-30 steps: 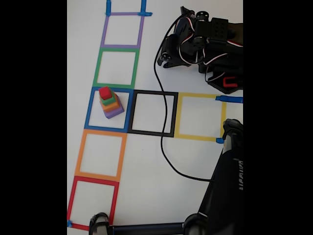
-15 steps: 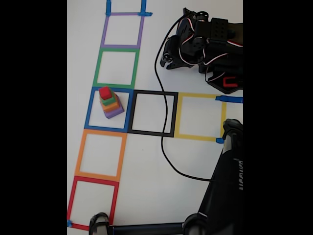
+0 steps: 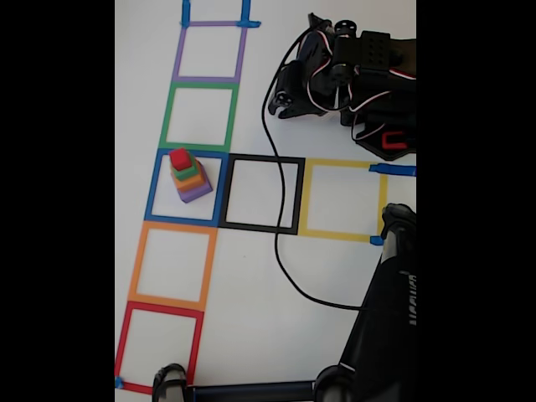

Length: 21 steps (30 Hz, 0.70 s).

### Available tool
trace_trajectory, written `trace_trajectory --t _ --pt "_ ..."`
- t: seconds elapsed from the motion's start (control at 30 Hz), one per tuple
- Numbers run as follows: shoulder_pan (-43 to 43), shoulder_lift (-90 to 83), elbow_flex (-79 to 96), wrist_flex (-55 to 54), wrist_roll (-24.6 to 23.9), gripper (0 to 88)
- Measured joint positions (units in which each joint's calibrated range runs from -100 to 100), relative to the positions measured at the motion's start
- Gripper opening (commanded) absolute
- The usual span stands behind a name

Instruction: Tower of hanoi

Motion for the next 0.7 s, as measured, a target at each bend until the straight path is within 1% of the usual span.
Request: trace_trajectory --t 0.2,0.23,0.27,0.3,0.47,0.57,0.7 --pt "-0.35 0.00 0.00 -4.19 0.18 0.1" --pt "-0.35 0.00 0.00 -4.51 1.80 0.1" --pt "-0.35 0.00 0.00 -4.76 5.58 0.1" --pt "-0.47 0.00 0.00 -5.00 7.01 0.1" --pt "-0.47 0.00 0.00 -5.00 9.53 0.1" --pt "-0.47 0.00 0.00 -5.00 14.39 0.1" --pt "-0.47 0.00 0.00 -5.00 17.09 0.1"
